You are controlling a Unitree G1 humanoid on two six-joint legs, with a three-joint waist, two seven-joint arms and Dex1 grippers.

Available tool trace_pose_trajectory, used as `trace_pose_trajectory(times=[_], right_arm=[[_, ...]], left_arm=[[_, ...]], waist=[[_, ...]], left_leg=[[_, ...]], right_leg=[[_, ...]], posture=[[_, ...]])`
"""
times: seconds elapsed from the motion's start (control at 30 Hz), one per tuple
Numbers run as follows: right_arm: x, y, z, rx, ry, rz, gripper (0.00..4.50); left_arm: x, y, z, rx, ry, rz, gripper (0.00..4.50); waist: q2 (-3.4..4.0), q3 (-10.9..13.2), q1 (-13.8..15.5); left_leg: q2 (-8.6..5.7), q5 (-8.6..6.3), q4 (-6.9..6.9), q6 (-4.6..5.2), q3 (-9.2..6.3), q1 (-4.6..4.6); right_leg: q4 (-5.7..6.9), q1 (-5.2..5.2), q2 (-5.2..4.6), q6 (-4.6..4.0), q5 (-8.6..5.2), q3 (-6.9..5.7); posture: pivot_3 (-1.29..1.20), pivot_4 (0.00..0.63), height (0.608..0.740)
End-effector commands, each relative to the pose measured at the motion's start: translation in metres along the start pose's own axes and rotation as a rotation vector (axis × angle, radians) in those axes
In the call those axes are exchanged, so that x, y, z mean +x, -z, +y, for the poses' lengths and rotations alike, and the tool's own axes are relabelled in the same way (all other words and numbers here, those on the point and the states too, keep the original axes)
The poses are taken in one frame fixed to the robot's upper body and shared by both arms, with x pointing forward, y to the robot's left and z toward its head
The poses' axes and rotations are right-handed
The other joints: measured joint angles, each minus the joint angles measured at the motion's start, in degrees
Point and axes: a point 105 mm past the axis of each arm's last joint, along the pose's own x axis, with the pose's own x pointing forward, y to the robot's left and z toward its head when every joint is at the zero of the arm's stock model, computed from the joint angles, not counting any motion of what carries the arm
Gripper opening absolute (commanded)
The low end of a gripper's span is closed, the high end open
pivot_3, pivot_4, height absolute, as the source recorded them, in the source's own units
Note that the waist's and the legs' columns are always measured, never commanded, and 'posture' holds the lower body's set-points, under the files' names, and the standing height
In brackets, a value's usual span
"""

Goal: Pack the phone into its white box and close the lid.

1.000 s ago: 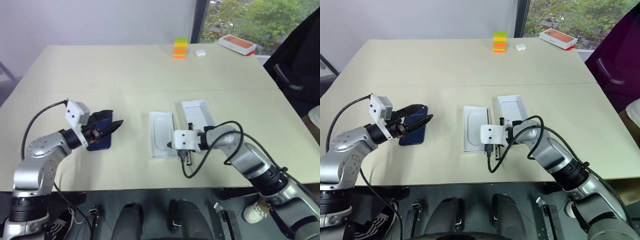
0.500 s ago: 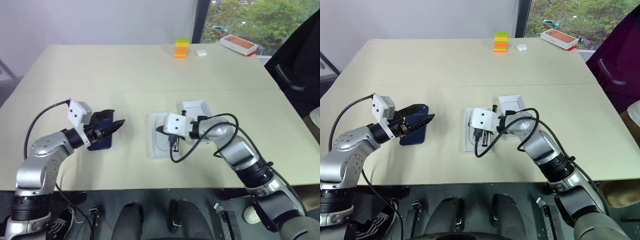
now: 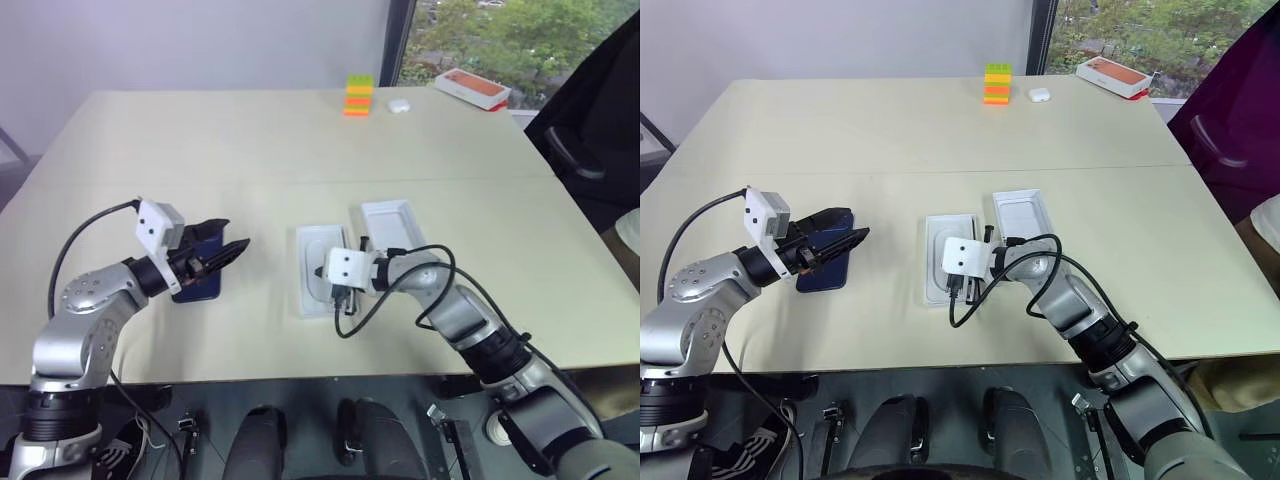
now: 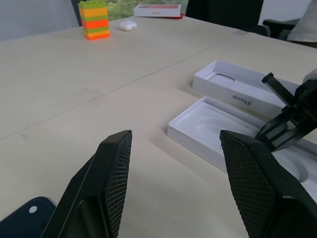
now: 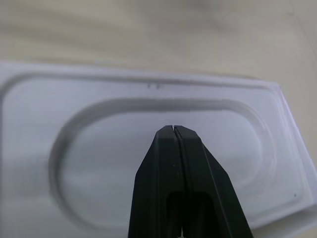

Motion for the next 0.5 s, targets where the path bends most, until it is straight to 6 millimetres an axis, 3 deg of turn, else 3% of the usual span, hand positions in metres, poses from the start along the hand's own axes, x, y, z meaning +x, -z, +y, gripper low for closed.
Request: trace_pose_trajectory(times=[0.03, 0.2, 0.23, 0.33, 0.5], right_arm=[[-0.013, -0.010, -0.019, 0.058, 0.074, -0.058, 0.03], [-0.033, -0.030, -0.040, 0.236, 0.097, -0.210, 0.03], [-0.039, -0.039, -0.042, 0.342, 0.061, -0.277, 0.27], [-0.049, -0.052, -0.038, 0.425, -0.003, -0.348, 1.32], [-0.052, -0.051, -0.024, 0.420, -0.080, -0.312, 3.93]], left_arm=[[0.000, -0.012, 0.001, 0.031, 0.006, -0.036, 3.00], [-0.003, -0.010, 0.004, 0.035, 0.010, -0.020, 3.00], [-0.003, -0.010, 0.003, 0.039, 0.016, -0.018, 3.00], [-0.005, -0.012, 0.004, 0.041, 0.029, -0.016, 3.00], [-0.007, -0.013, 0.007, 0.042, 0.042, -0.008, 3.00]], waist=[[0.00, 0.0, 0.1], [0.01, 0.0, 0.2], [0.01, 0.0, 0.2], [0.01, 0.0, 0.1], [0.02, 0.0, 0.2]], left_leg=[[0.00, 0.00, 0.00, 0.00, 0.00, 0.00], [-0.01, 0.00, 0.00, 0.00, 0.01, 0.00], [-0.01, 0.00, 0.00, 0.00, 0.01, 0.00], [0.02, 0.00, 0.00, 0.00, 0.00, 0.00], [0.02, 0.00, -0.02, 0.00, -0.01, 0.00]], right_leg=[[0.00, 0.00, 0.00, 0.00, 0.00, 0.00], [0.00, 0.00, -0.01, 0.00, 0.00, 0.00], [0.00, 0.00, -0.01, 0.00, 0.00, 0.00], [0.01, 0.00, 0.00, -0.01, 0.01, 0.00], [0.01, 0.00, 0.00, 0.00, -0.01, -0.02]], posture=[[0.00, 0.150, 0.740], [0.00, 0.150, 0.740], [0.00, 0.150, 0.740], [0.00, 0.150, 0.740], [0.00, 0.150, 0.740]])
